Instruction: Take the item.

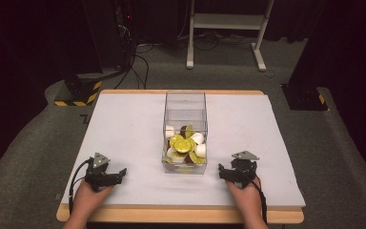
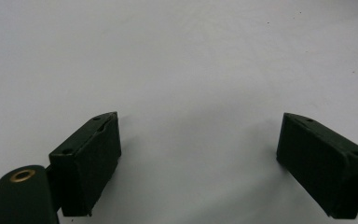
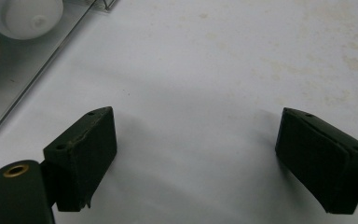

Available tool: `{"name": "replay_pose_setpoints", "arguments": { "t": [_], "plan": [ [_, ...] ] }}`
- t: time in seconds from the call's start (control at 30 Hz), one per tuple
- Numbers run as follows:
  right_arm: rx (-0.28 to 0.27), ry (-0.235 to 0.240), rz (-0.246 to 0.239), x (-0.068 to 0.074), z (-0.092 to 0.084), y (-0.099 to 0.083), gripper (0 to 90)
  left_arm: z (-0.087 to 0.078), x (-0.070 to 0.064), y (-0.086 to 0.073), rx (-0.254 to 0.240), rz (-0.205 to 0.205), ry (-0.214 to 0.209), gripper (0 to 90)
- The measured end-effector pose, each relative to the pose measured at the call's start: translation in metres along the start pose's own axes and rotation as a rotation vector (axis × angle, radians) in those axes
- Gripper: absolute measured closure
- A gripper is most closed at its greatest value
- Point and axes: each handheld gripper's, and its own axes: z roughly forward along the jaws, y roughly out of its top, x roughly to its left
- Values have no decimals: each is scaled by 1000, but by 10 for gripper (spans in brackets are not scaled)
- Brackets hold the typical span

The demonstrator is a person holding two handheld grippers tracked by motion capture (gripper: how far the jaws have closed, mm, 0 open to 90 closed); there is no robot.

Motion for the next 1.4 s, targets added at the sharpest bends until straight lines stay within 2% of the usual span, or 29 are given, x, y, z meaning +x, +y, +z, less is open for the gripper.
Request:
{"name": "replay_pose_setpoints", "arguments": {
  "t": [1.0, 1.3, 1.4],
  "plan": [
    [0, -1, -4, 0, 0, 0, 125, 0, 0, 0, 1, 0, 0, 137],
    [2, 15, -22, -1, -2, 0, 124, 0, 0, 0, 1, -1, -1, 137],
    [-12, 20, -25, -1, -4, 0, 121, 0, 0, 0, 1, 0, 0, 137]
  ]
}}
